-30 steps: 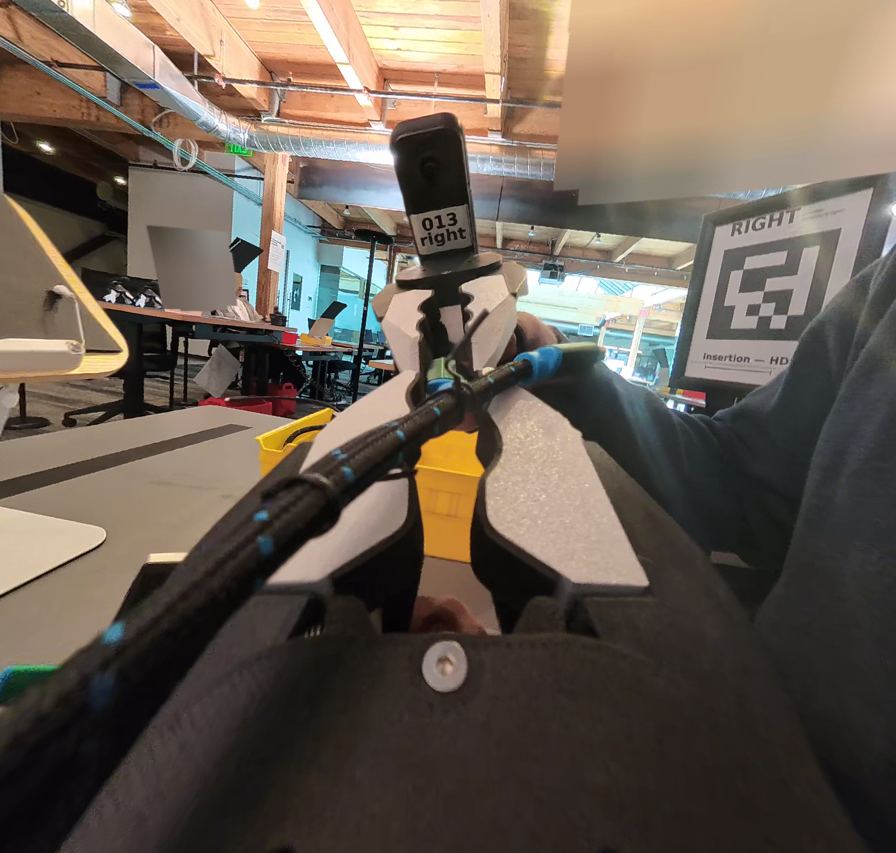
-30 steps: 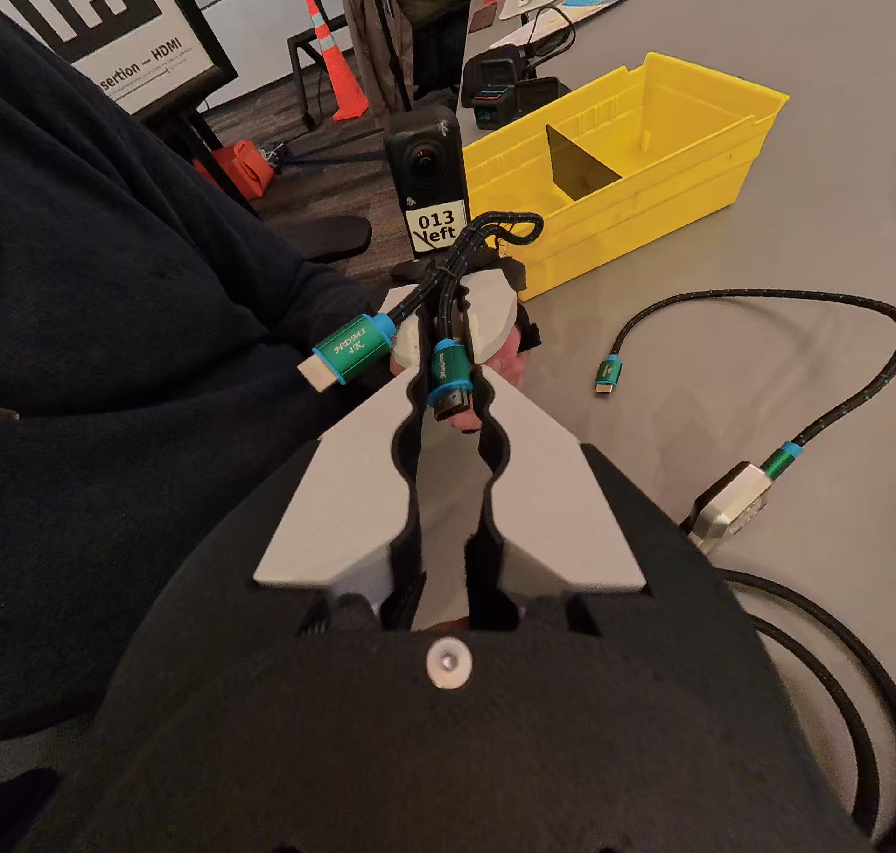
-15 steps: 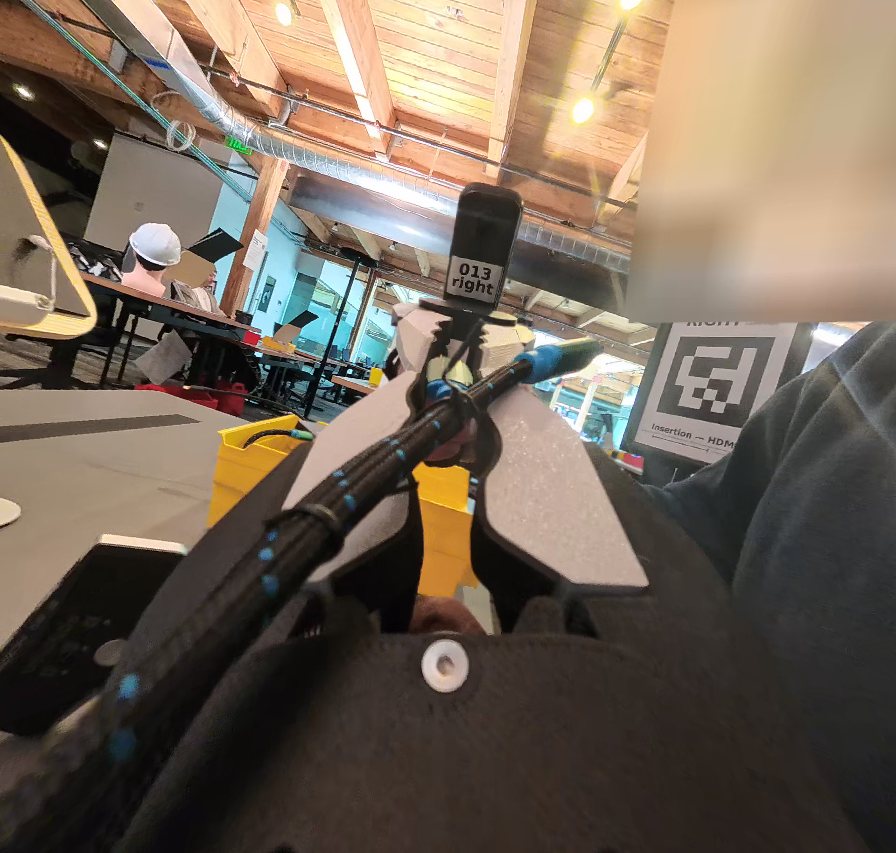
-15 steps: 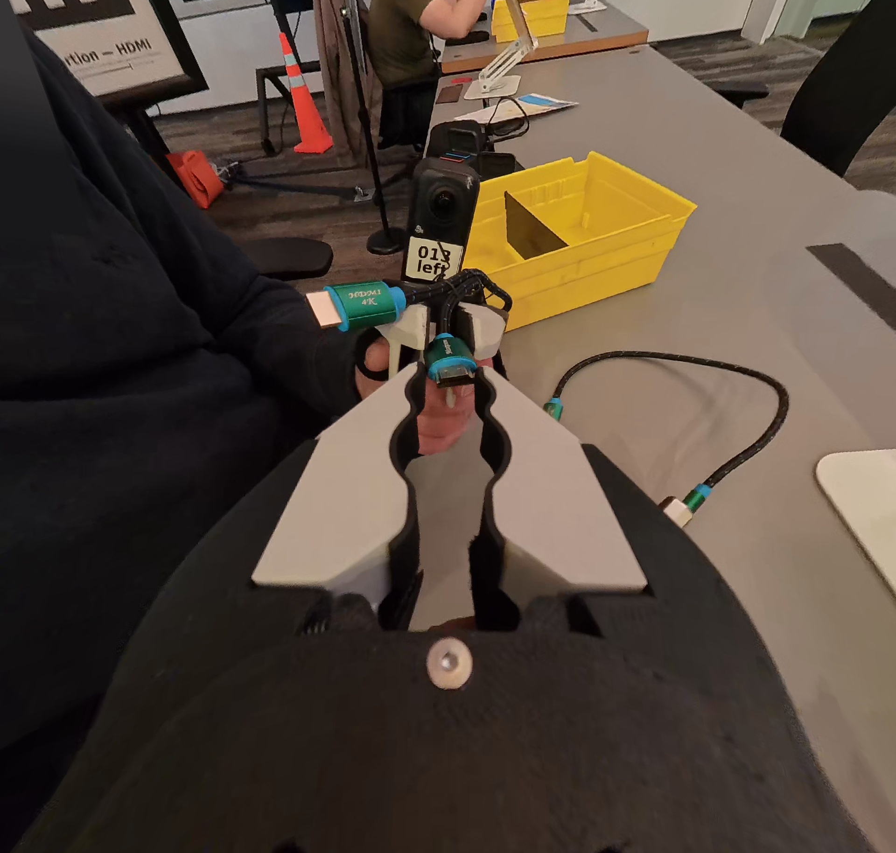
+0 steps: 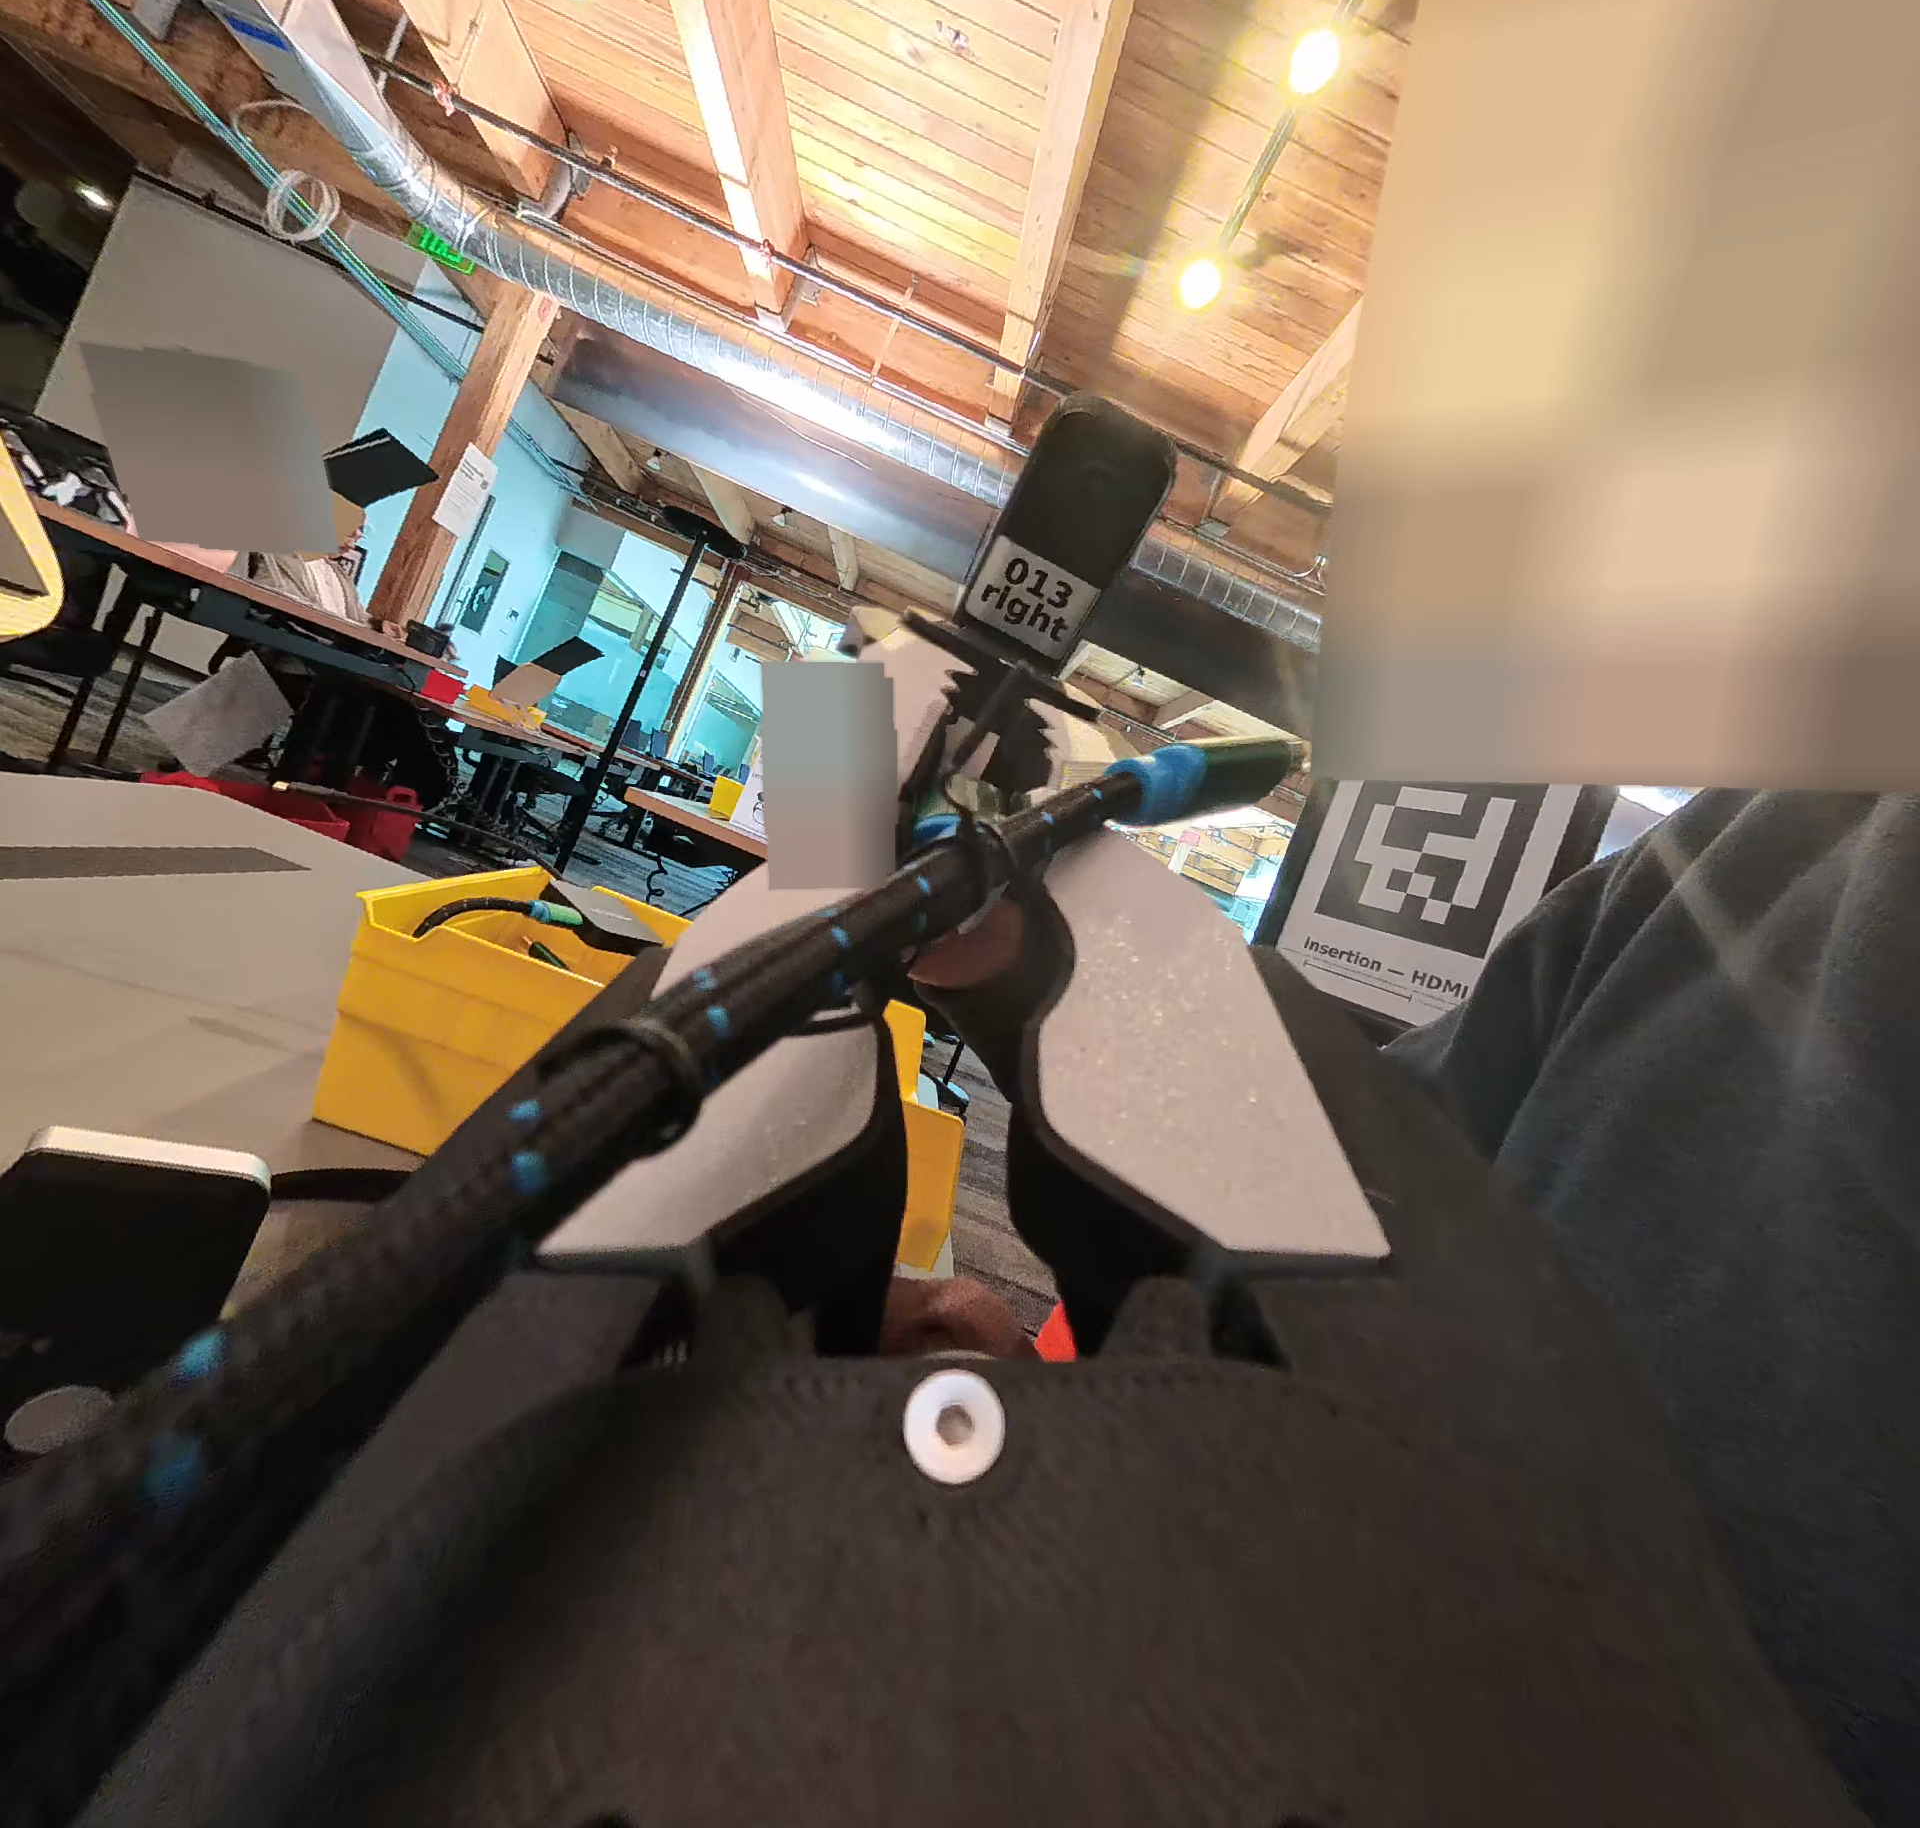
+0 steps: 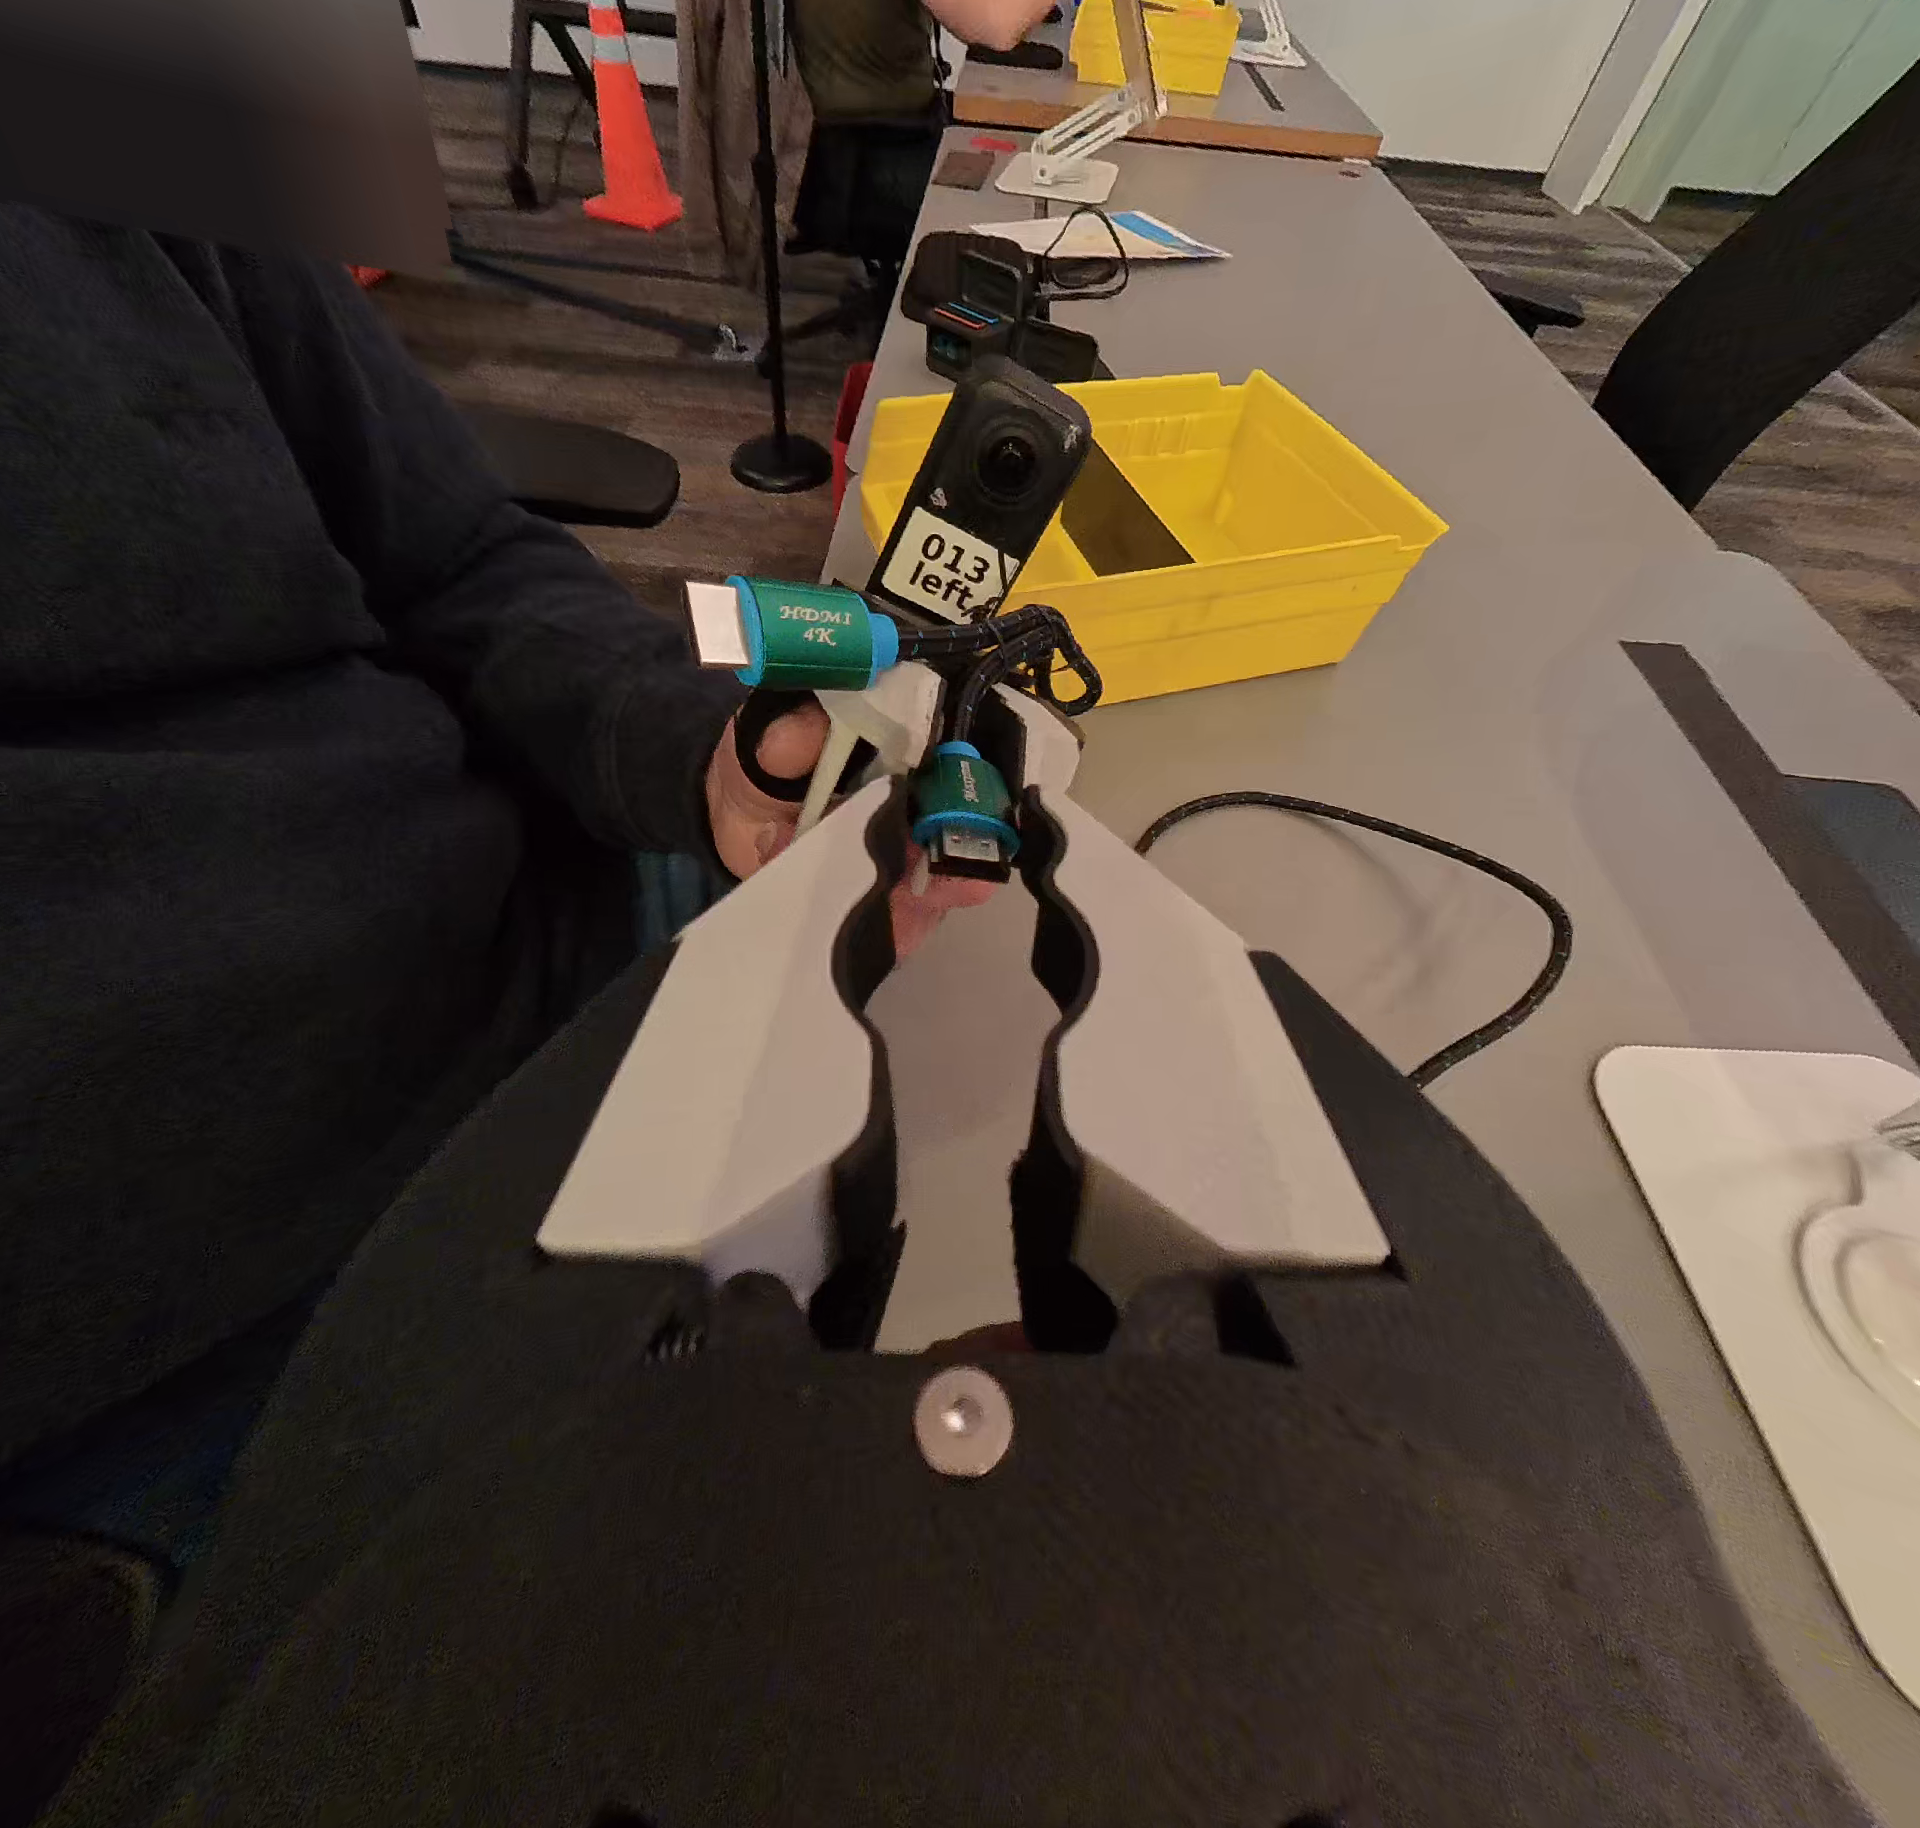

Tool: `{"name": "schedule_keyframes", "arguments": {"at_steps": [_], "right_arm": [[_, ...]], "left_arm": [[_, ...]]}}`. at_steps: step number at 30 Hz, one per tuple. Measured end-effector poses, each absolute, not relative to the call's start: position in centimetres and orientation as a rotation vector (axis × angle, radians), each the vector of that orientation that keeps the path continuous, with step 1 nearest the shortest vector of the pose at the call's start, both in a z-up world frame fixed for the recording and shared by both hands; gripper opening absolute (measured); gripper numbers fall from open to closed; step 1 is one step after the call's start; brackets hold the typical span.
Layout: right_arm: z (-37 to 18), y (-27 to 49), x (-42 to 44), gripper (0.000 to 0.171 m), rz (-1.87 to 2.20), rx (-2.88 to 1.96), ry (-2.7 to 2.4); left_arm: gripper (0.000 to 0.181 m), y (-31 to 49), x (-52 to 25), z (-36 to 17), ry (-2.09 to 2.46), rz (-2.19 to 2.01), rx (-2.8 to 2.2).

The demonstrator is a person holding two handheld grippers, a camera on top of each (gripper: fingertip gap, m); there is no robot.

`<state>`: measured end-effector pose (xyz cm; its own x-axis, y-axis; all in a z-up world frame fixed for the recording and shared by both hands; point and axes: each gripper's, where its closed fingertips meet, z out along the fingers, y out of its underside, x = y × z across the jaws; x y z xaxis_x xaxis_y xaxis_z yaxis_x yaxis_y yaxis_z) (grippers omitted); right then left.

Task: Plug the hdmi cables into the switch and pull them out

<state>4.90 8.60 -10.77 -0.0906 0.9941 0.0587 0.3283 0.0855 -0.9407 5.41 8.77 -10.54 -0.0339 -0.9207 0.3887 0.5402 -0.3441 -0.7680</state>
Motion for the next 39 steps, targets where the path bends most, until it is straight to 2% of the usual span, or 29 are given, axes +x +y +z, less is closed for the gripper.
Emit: {"name": "schedule_keyframes", "arguments": {"at_steps": [18,23,29,39], "right_arm": [[-11.23,8.03,4.91,0.019,1.167,-1.456,-1.558],[-11.06,7.93,4.81,0.018,1.144,-1.446,-1.57],[-11.24,7.96,4.92,0.018,1.111,-1.458,-1.6],[-11.25,8.17,4.86,0.022,1.113,-1.469,-1.597]], "left_arm": [[0.02,8.18,5.43,-10.71,0.665,-1.484,-1.057],[0.027,8.17,5.64,-11.17,0.697,-1.477,-1.086],[0.02,7.94,5.76,-11.28,0.722,-1.466,-1.089],[0.019,8.18,5.66,-11.35,0.689,-1.473,-1.085]]}}
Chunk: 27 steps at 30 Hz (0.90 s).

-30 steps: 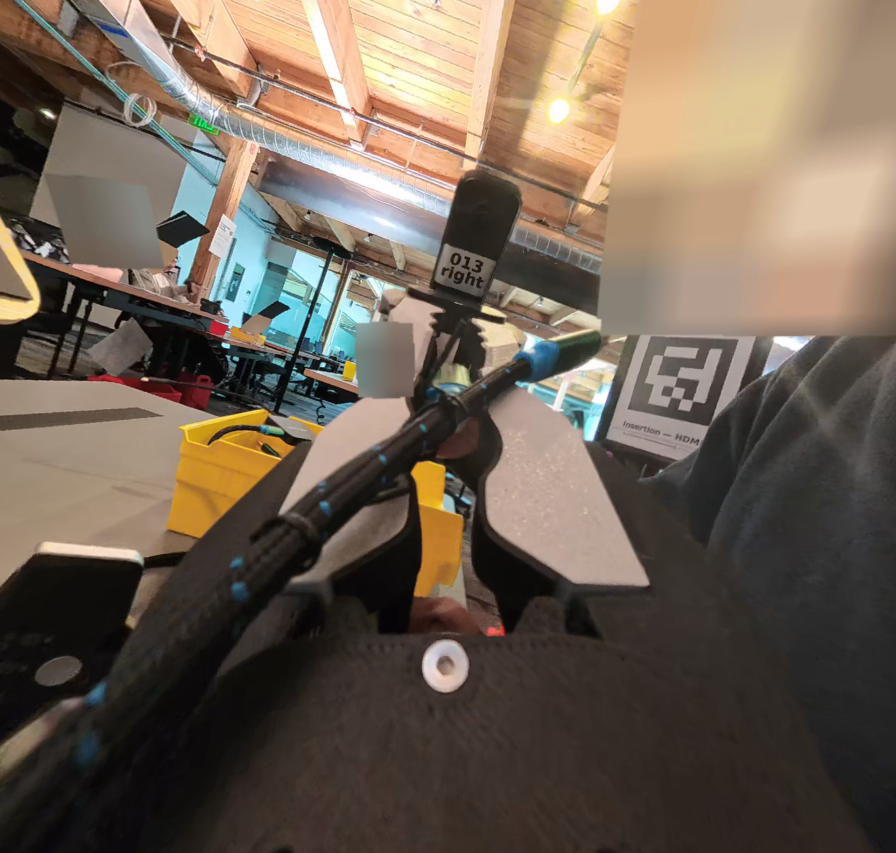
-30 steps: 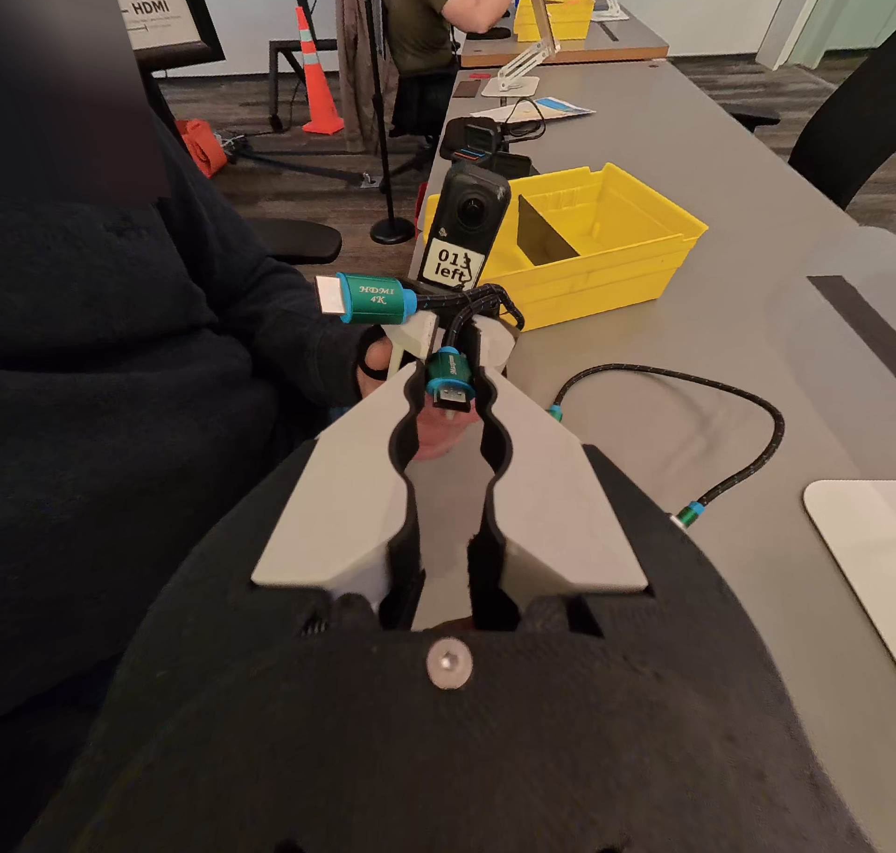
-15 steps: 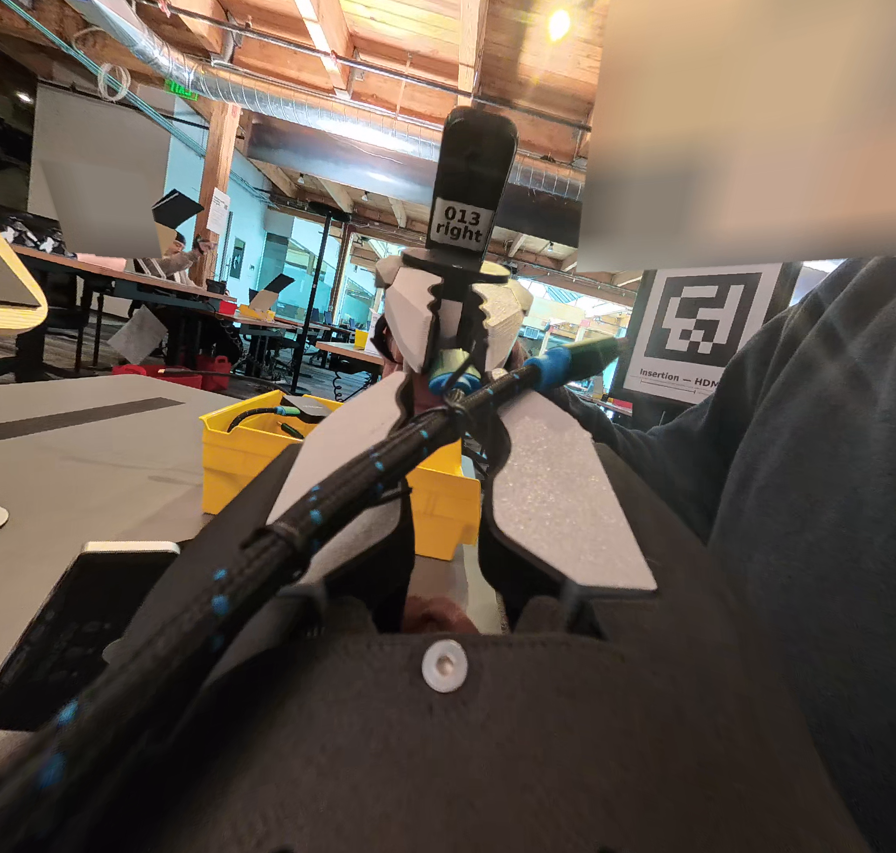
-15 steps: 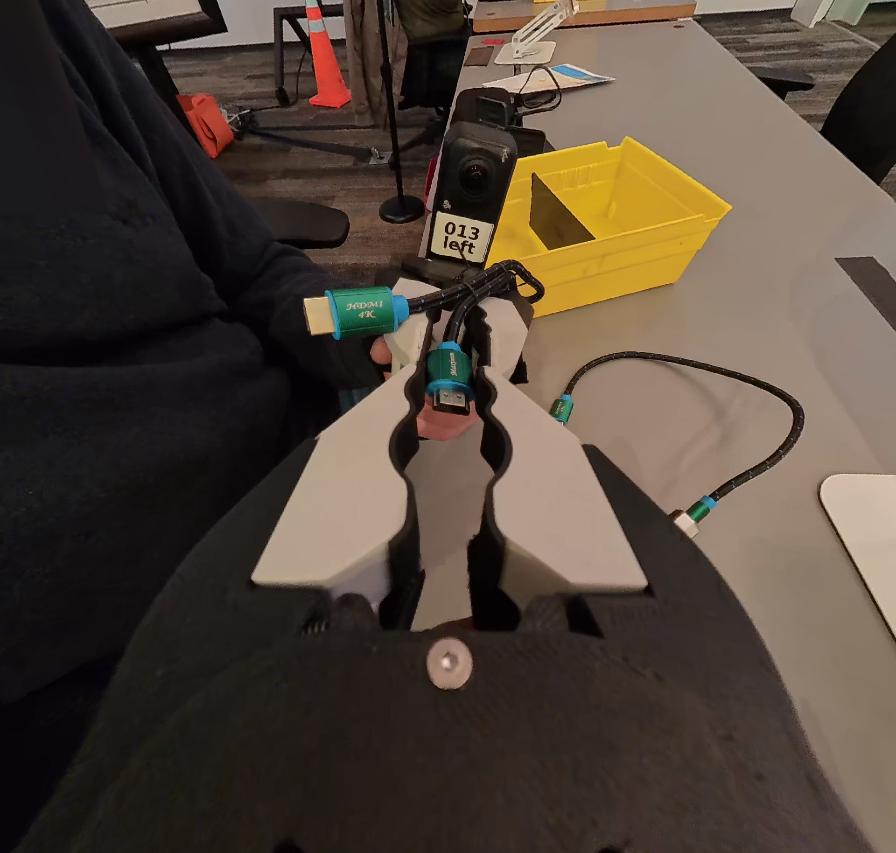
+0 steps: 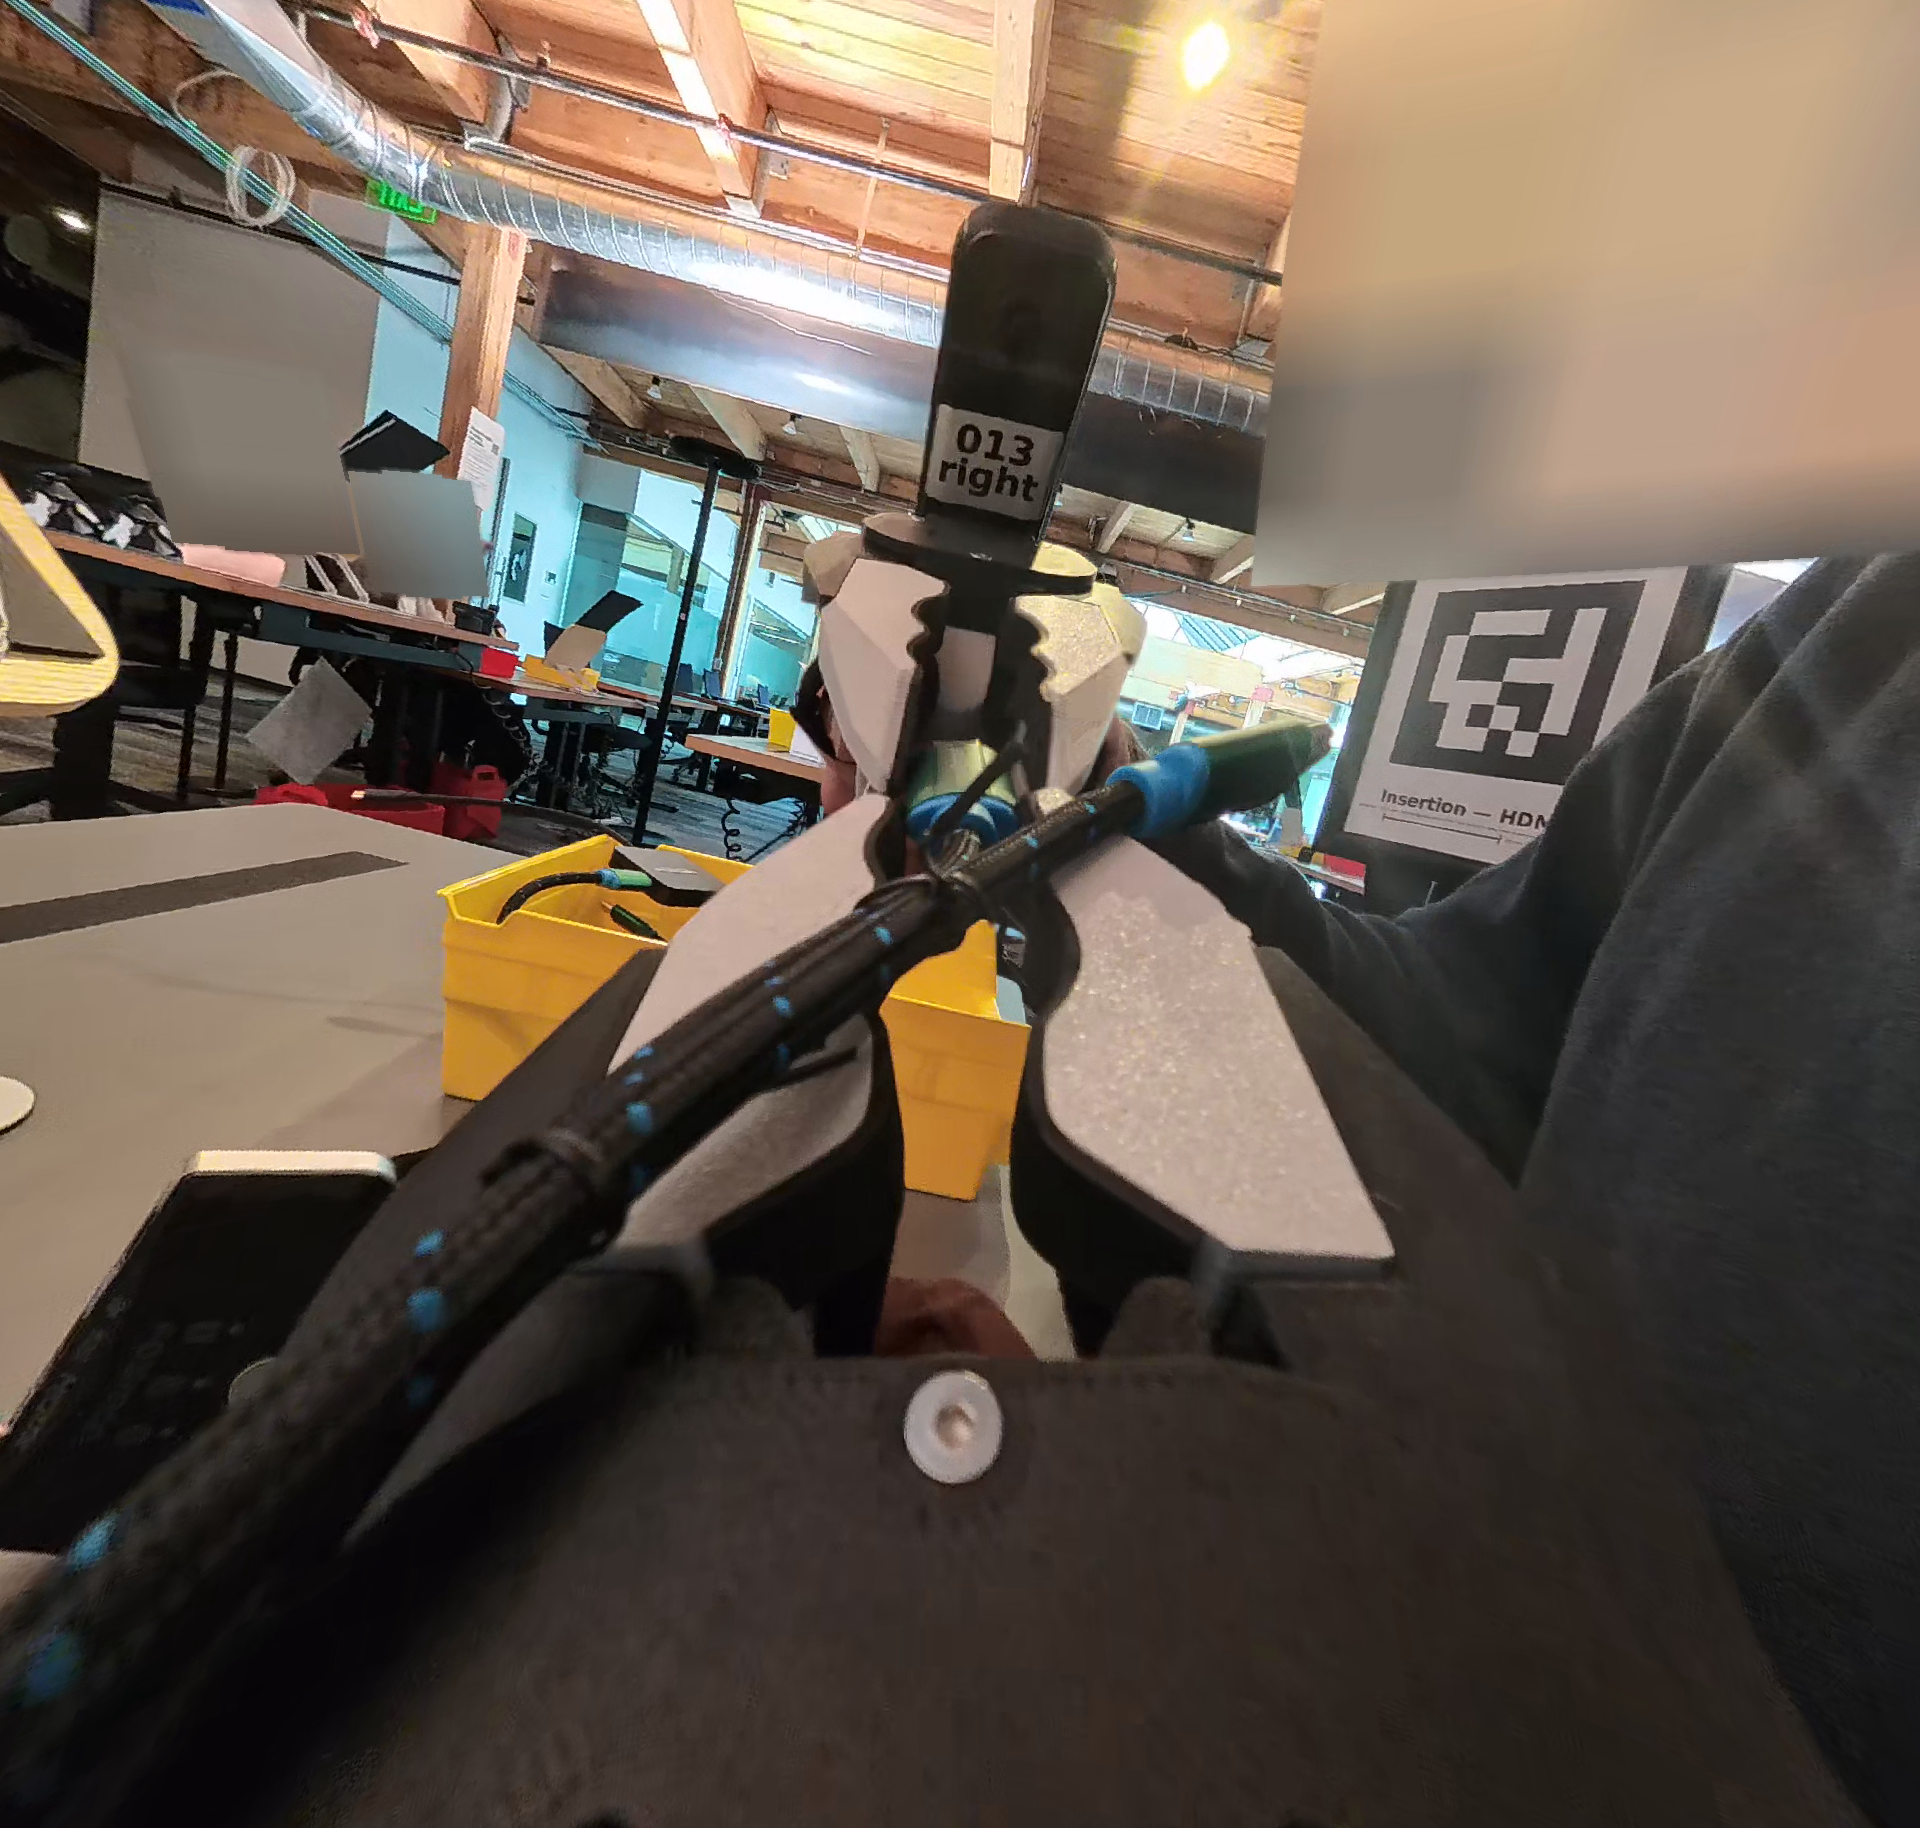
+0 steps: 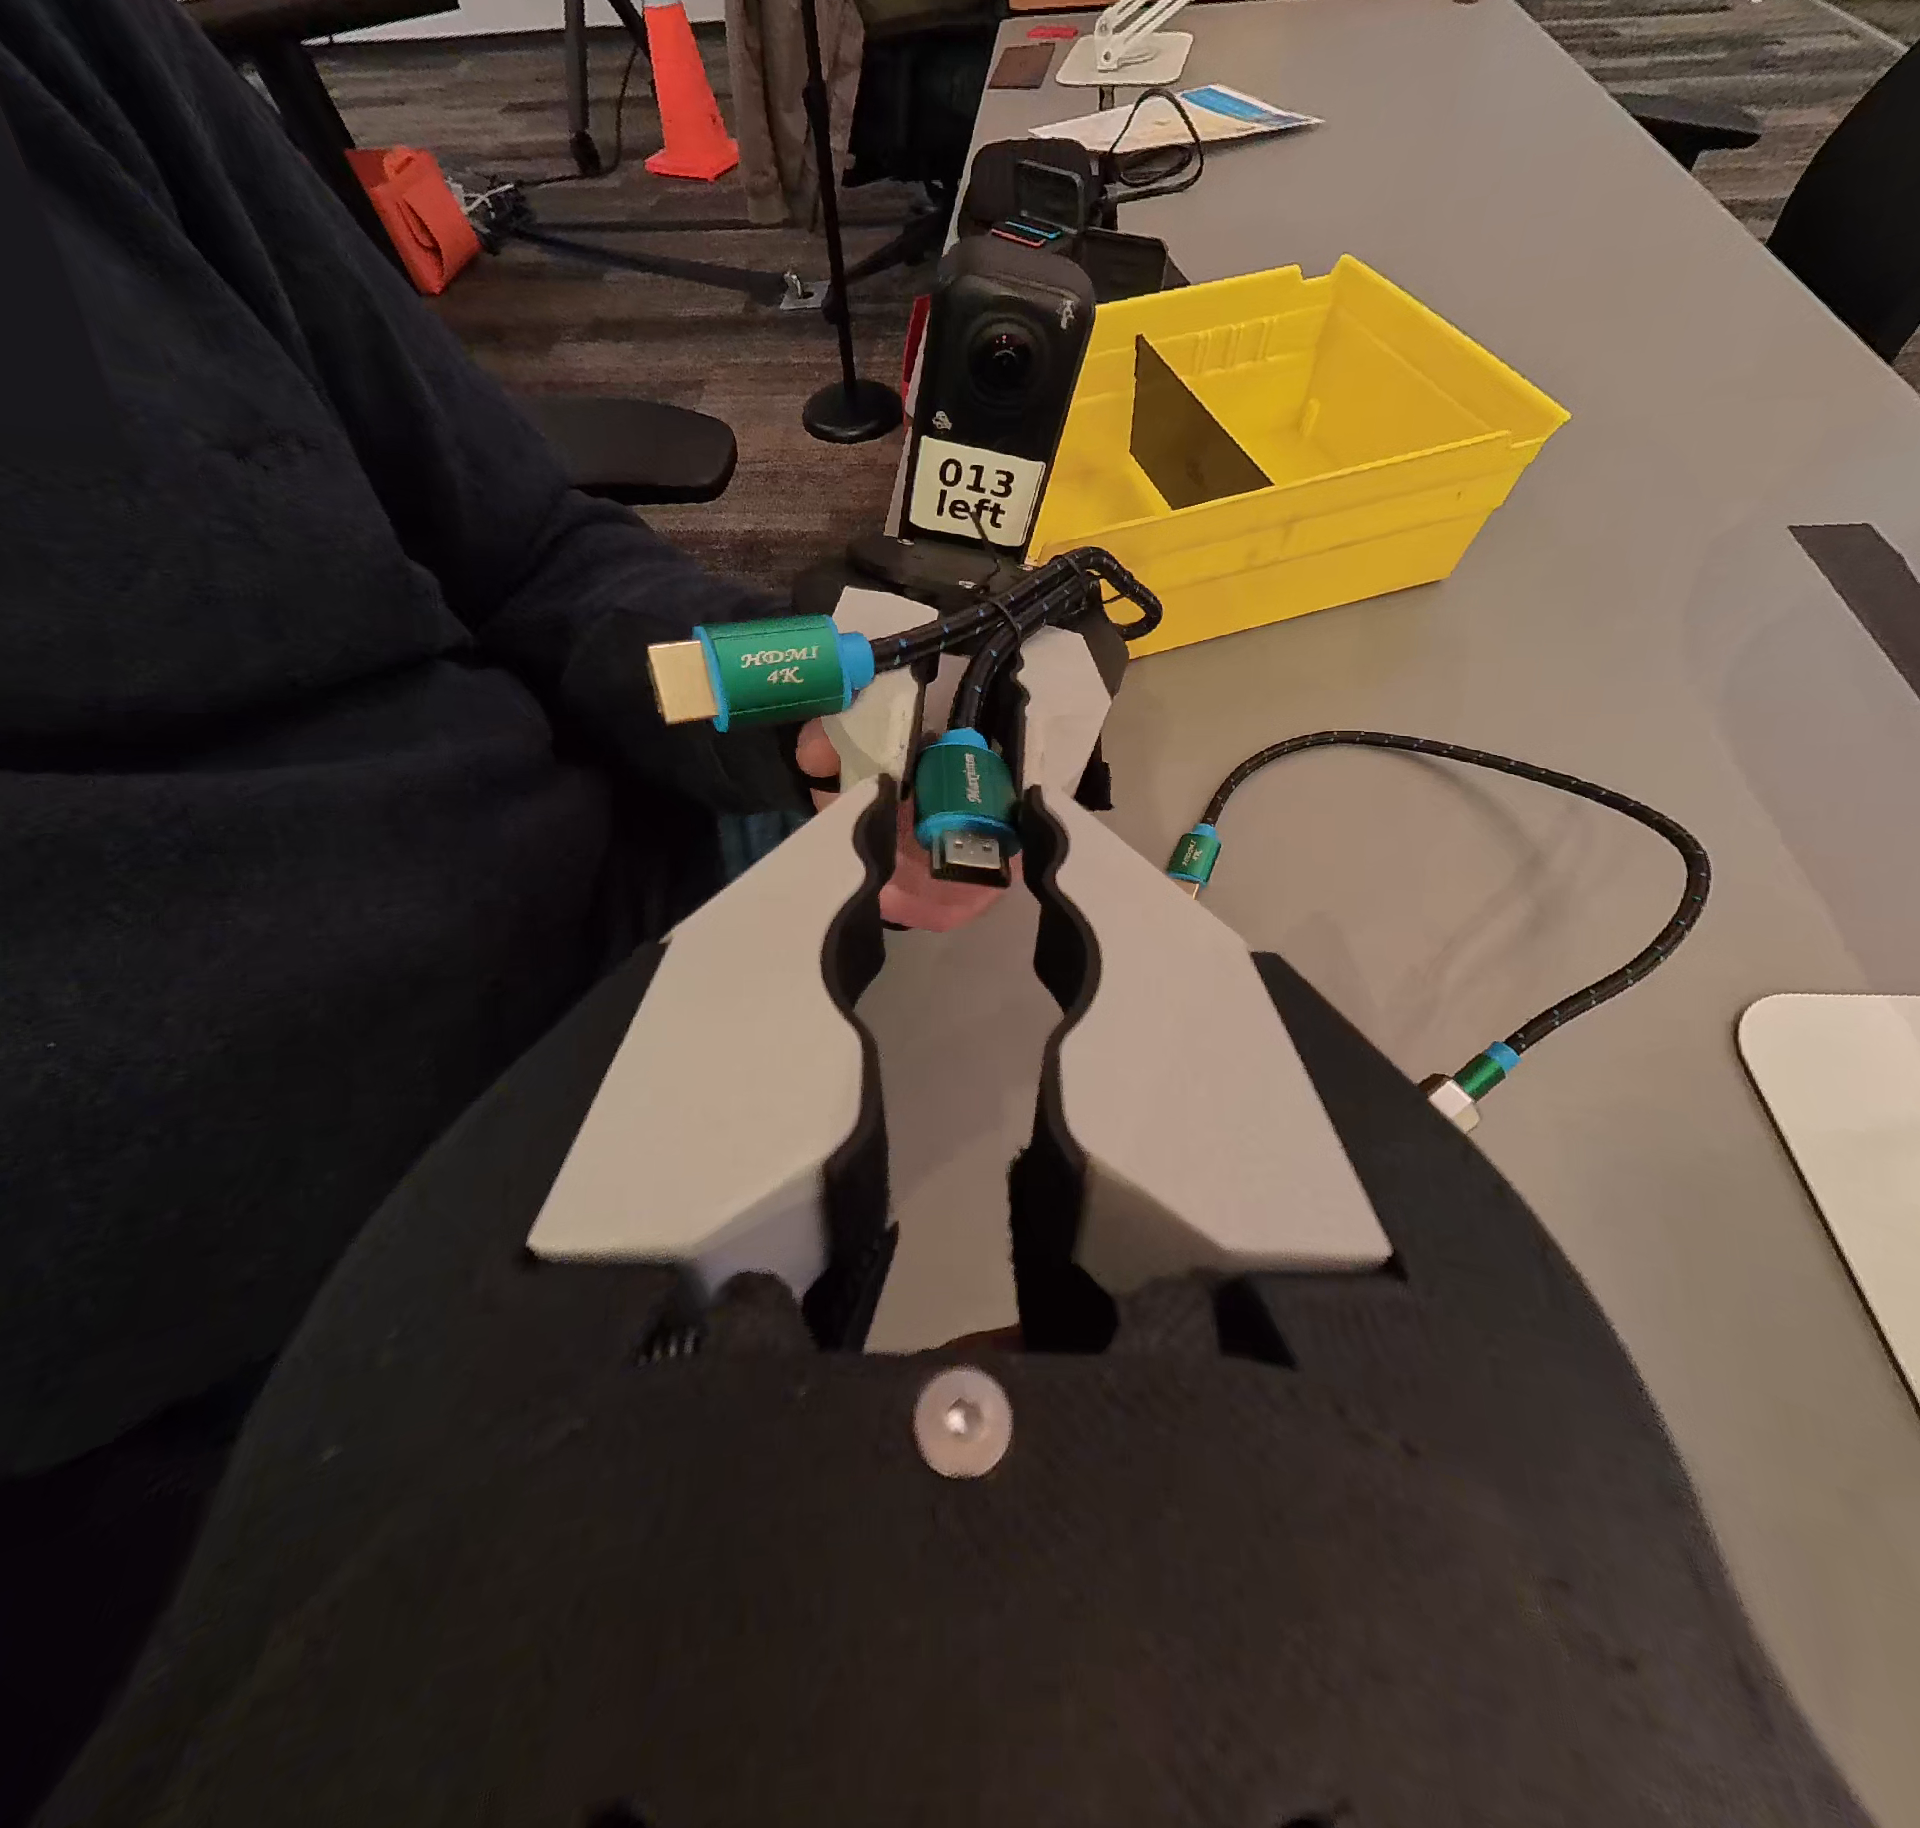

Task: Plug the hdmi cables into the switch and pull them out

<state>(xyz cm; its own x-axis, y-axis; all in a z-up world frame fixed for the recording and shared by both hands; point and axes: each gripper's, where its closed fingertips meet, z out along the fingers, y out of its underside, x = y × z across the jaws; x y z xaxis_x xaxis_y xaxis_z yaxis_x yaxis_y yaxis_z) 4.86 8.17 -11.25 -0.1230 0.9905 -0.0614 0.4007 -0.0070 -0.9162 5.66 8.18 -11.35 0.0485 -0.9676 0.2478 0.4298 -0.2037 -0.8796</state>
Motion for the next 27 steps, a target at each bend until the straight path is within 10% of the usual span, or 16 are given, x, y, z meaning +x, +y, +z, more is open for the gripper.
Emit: {"name": "schedule_keyframes", "arguments": {"at_steps": [13,27], "right_arm": [[-12.9,12.5,7.3,0.045,0.882,-1.605,-1.393],[-26.7,19.7,6.8,0.063,0.571,-2.101,-1.136]], "left_arm": [[0.019,9.7,3.1,-12.0,0.681,-1.326,-1.124],[0.019,11.7,0.1,-13.1,0.611,-1.216,-1.176]]}}
